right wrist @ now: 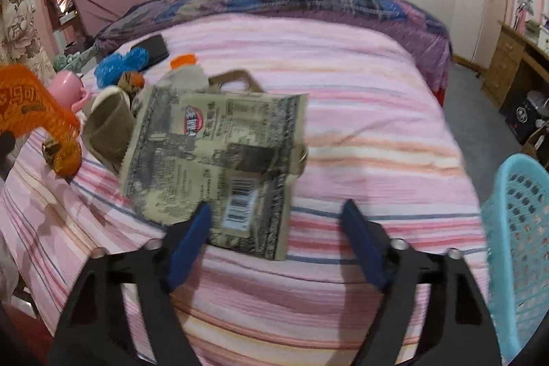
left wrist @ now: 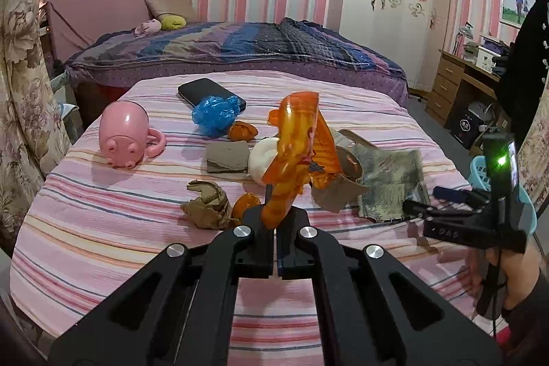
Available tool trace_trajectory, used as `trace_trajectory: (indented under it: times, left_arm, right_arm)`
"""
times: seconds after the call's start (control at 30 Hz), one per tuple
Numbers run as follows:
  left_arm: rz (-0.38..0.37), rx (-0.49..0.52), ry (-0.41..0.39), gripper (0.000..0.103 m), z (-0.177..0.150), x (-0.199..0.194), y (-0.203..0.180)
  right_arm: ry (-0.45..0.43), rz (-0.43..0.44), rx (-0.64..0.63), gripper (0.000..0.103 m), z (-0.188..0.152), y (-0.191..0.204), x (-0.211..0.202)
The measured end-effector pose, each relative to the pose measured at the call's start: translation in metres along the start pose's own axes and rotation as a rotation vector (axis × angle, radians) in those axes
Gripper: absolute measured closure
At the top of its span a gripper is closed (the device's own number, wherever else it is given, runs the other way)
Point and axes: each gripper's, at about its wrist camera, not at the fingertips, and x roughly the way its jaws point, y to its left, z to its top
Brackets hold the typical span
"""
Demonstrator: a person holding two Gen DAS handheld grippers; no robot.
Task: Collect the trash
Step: 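Grasp the orange snack wrapper with the left tool while the right tool grasps the paper packet, then carry the orange wrapper and paper packet over the blue basket with both tools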
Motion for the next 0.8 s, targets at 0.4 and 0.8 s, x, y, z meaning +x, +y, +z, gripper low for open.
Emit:
trace_trajectory:
  times: [0.4, 0.8]
  left_arm:
    - [-0.006, -0.014, -0.031, 0.103, 0.009, -0.004, -0.011]
    - [-0.018, 0.026, -0.069, 0.103, 0.016, -0.009, -0.039]
  right_arm:
    - [-0.052, 0.071, -0.025, 0.098, 0.002, -0.006, -0.024]
    - [-0.084, 0.137, 0.037, 0.094, 0.006, -0.036, -0.045]
